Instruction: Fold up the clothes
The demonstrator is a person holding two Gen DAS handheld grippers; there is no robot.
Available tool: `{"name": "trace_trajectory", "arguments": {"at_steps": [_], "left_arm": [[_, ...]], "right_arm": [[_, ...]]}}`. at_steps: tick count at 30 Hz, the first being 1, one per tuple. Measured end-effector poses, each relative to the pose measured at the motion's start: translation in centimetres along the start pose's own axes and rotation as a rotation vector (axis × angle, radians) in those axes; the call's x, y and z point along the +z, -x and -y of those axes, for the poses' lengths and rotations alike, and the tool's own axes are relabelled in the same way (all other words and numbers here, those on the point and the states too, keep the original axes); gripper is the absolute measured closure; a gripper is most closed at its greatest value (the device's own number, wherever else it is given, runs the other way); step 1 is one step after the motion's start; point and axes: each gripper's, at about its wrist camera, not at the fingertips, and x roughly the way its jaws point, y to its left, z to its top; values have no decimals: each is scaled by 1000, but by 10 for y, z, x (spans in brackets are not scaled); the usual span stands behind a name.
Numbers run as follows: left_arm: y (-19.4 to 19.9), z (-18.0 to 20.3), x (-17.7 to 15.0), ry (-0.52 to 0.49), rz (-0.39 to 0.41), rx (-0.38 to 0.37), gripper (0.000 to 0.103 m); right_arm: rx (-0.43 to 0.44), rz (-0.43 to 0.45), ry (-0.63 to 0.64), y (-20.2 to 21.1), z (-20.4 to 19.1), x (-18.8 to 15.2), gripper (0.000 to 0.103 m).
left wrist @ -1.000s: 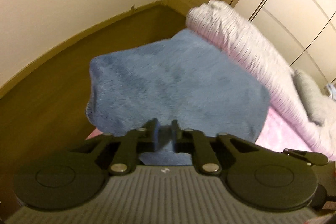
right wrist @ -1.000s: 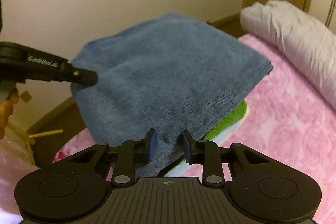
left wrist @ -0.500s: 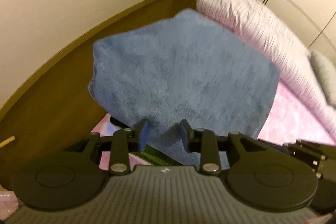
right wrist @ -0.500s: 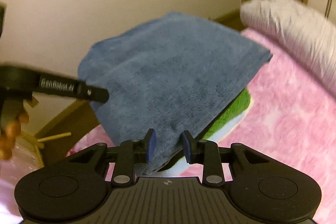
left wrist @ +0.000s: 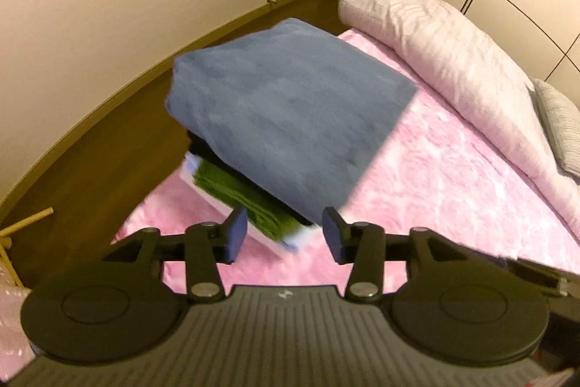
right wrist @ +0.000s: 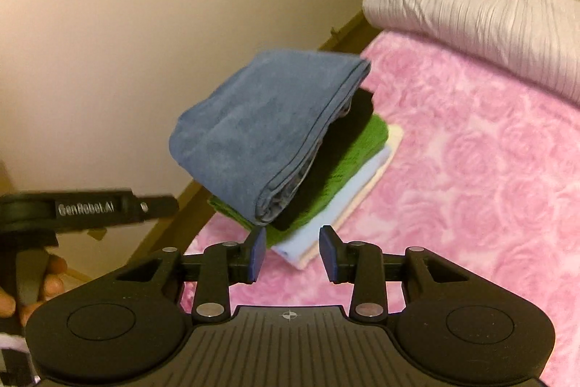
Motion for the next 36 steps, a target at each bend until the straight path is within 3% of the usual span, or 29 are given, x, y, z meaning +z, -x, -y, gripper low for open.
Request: {"name": "trace_trajectory", "arguments": {"at_steps": [5, 11, 16, 22, 27, 36], "left_arm": [[33, 41, -38, 36, 16, 28, 60], [66, 100, -90, 57, 26, 163, 60], [86, 143, -134, 113, 38, 214, 60], [104, 183, -171, 127, 59, 280, 60], [119, 202, -187, 123, 129, 347, 60], [116, 201, -191, 229, 122, 266, 60]], "right_arm": [[33, -4, 67, 47, 12, -15, 66], [89, -38, 186, 103, 35, -47, 66], [117, -51, 257, 141, 58, -71, 66], [136, -75, 298, 173, 77, -91, 66], [170, -83, 299, 187, 87, -97, 66], [163, -130, 349, 174, 89, -90, 66]]}}
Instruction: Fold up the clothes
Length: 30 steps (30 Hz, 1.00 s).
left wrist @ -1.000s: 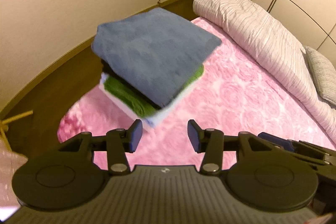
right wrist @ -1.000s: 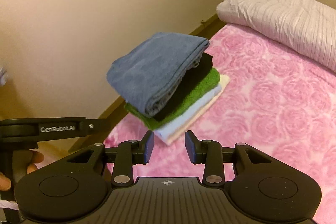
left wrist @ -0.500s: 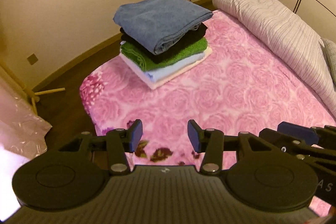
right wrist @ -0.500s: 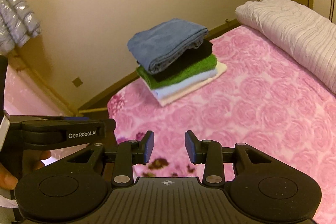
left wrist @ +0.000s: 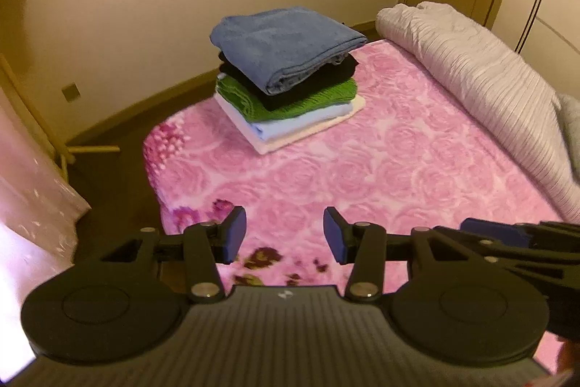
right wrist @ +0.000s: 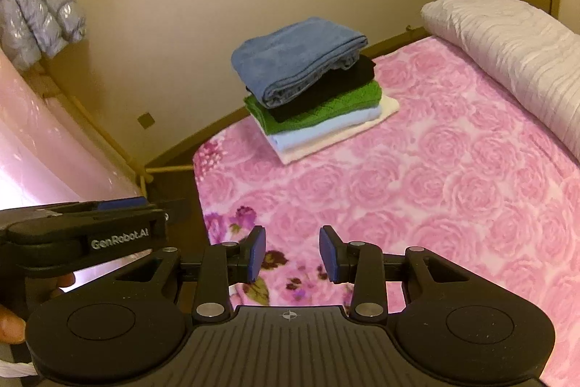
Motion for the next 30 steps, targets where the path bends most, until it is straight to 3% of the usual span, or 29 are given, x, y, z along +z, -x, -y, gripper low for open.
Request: {"name": "trace_trajectory", "arguments": {"at_steps": [5, 17, 30], "left_arm": [[-17, 4, 5, 28, -49, -36, 60], [-62, 19, 28, 23, -106, -36, 60], [-88, 26, 40, 30, -120, -30, 61]], "right_arm": [[-10, -47, 13, -17, 9, 12, 66], [-37, -118, 20, -56, 35, 40, 66], [-20, -149, -5, -83, 52, 62, 66]]}}
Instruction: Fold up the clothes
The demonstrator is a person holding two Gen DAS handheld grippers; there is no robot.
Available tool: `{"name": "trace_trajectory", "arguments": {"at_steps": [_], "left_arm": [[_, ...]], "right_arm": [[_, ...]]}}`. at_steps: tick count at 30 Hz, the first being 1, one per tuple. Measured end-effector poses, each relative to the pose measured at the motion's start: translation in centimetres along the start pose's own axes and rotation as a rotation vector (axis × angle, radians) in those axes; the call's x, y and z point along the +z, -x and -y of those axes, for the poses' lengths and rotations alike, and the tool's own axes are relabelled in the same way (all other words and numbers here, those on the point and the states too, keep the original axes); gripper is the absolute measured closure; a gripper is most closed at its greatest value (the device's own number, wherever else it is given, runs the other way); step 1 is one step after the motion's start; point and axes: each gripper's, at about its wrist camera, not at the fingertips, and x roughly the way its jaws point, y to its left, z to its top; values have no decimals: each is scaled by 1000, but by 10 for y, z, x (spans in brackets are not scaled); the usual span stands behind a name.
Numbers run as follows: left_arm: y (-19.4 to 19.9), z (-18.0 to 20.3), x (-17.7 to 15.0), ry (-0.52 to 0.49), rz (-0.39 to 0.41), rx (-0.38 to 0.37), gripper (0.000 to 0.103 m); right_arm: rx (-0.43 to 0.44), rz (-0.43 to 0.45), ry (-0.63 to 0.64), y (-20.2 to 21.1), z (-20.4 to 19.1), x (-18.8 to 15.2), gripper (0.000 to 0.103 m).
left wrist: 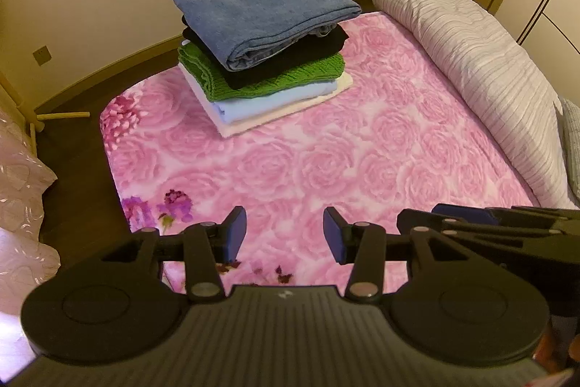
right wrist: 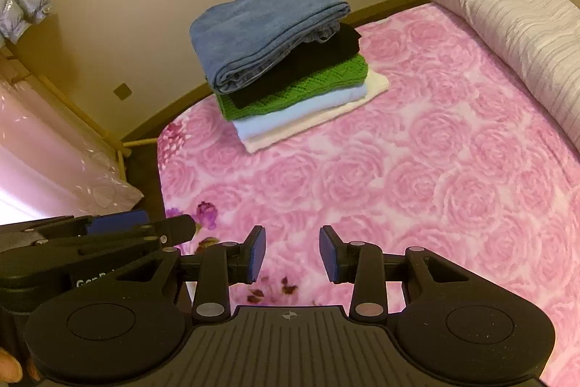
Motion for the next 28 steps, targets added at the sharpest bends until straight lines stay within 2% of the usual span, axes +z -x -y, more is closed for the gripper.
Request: {"name": "trace_trajectory", "arguments": {"at_steps": [3, 16, 21, 28], "left_arm": [[-4, -1, 2, 3, 1, 19, 61], [-18, -1, 15, 16, -1, 15, 61], [-14, 1, 19, 7, 39, 21, 65], [-4, 1, 26, -3, 81, 31, 65]], "right_arm": [[2, -4, 3, -4, 0, 4, 66], [-5, -15, -1, -19, 3, 18, 66], [-7, -15, 1, -19, 3, 21, 66], [-11, 15, -4, -8, -1, 21, 66]]}}
